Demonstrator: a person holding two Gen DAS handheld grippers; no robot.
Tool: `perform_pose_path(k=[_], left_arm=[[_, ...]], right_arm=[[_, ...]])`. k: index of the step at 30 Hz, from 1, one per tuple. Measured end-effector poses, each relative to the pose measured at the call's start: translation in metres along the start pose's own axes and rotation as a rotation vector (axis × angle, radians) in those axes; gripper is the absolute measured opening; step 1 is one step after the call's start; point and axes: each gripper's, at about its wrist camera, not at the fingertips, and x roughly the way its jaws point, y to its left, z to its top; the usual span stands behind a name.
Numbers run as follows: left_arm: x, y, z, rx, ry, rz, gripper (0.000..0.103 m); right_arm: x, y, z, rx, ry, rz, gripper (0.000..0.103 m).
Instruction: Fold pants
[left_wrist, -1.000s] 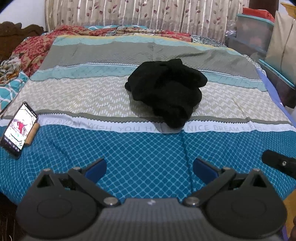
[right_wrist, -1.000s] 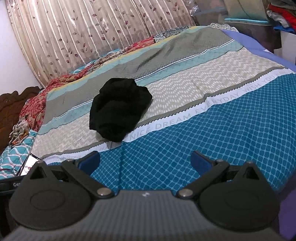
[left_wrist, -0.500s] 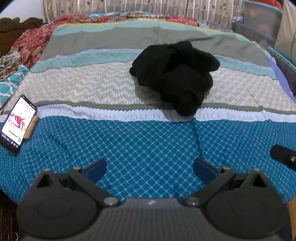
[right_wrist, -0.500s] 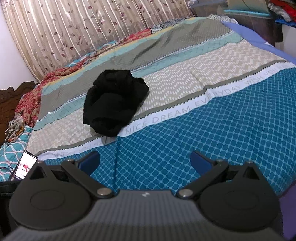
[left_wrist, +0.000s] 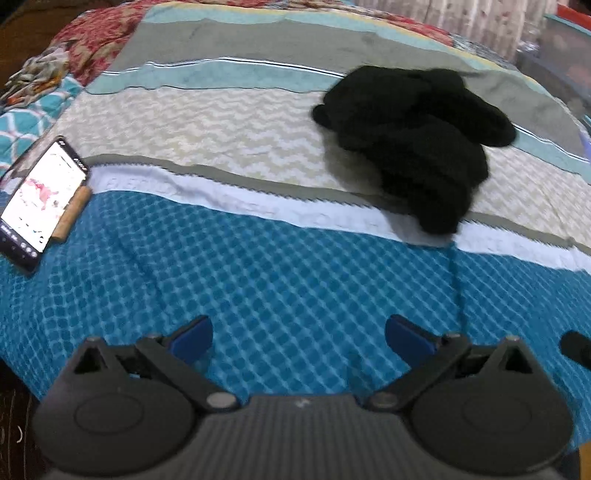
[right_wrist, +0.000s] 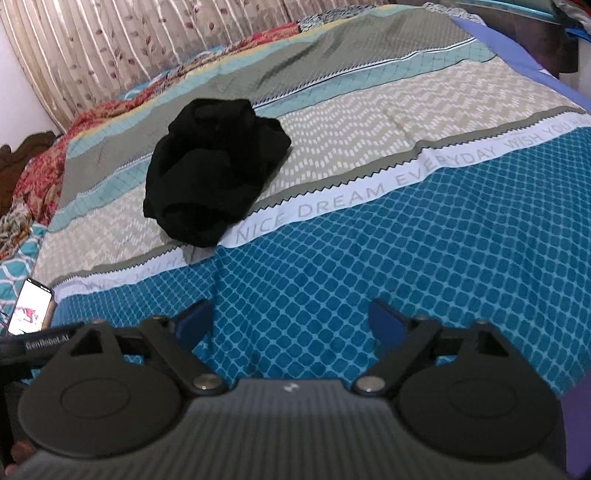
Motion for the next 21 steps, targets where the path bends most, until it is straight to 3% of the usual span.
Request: perform_pose_path(k=[4, 9, 15, 21], left_arm=[[0.008, 0.020, 0.000, -0.057, 0.021, 0.025, 0.103], [0.010, 0.034, -0.009, -0.113, 0.061, -0.016, 0.103], [0.004, 0.034, -0.007, -0.070, 0.041, -0.083, 0.103], [0.006, 0.034, -0.003, -0.037, 0.062, -0.098, 0.103]], right_arm=[[0.013, 0.011, 0.007, -0.052, 0.004, 0.021, 0.054], [0.032, 0.026, 0.022, -0.129, -0.003, 0.057, 0.039], [0.072, 0.050, 0.084, -0.185, -0.120, 0.078, 0.043], [0.136, 0.080, 0.135, -0.204, -0.137, 0.071, 0.080]])
